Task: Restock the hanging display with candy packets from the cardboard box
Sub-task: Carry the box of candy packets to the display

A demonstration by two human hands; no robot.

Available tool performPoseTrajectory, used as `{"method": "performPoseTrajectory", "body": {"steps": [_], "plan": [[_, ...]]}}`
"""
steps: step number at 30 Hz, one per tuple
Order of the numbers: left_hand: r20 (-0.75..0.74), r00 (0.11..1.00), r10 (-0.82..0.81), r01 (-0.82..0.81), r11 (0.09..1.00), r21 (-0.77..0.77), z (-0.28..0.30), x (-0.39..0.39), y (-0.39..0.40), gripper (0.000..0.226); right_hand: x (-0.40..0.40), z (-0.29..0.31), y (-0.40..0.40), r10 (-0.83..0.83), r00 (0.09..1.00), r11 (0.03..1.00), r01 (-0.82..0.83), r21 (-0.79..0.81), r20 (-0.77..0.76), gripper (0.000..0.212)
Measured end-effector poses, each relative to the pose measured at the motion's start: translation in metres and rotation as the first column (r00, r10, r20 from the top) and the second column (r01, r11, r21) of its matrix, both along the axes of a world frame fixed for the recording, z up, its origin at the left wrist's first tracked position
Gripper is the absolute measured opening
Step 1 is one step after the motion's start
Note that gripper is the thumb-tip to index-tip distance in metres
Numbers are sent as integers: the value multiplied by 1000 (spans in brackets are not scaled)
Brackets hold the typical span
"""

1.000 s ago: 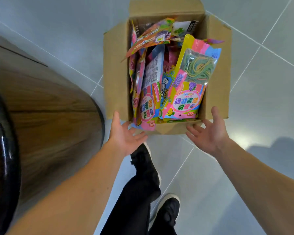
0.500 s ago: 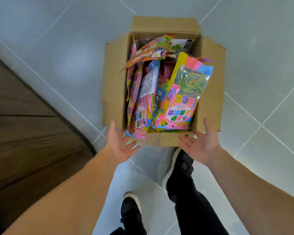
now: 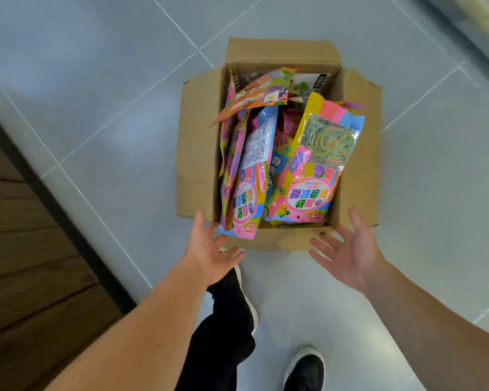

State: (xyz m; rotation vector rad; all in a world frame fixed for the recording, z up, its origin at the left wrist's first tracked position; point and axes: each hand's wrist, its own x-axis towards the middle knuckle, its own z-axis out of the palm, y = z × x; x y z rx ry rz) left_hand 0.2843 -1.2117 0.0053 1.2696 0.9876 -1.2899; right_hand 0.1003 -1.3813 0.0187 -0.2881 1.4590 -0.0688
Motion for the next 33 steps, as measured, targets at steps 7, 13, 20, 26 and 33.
{"method": "performPoseTrajectory", "body": {"steps": [7,13,20,26,33], "plan": [[-17,1000,22,-22,999,-24,0,102,-64,76,118,2,-72,66,997,997,-67,-34,-43,48],[-2,996,92,-92,996,-13,4,175,-116,78,202,-6,-129,75,997,997,-75,-13,-12,78],[18,984,178,-179,983,38,11,258,-178,77,297,0,-202,176,984,984,-176,41,1,72],[33,974,226,-227,973,45,11,340,-229,75,386,-1,-253,242,970,970,-242,10,15,65],[-3,971,237,-237,971,-7,10,475,-277,78,526,-6,-306,325,943,942,-329,-68,-67,65]]}}
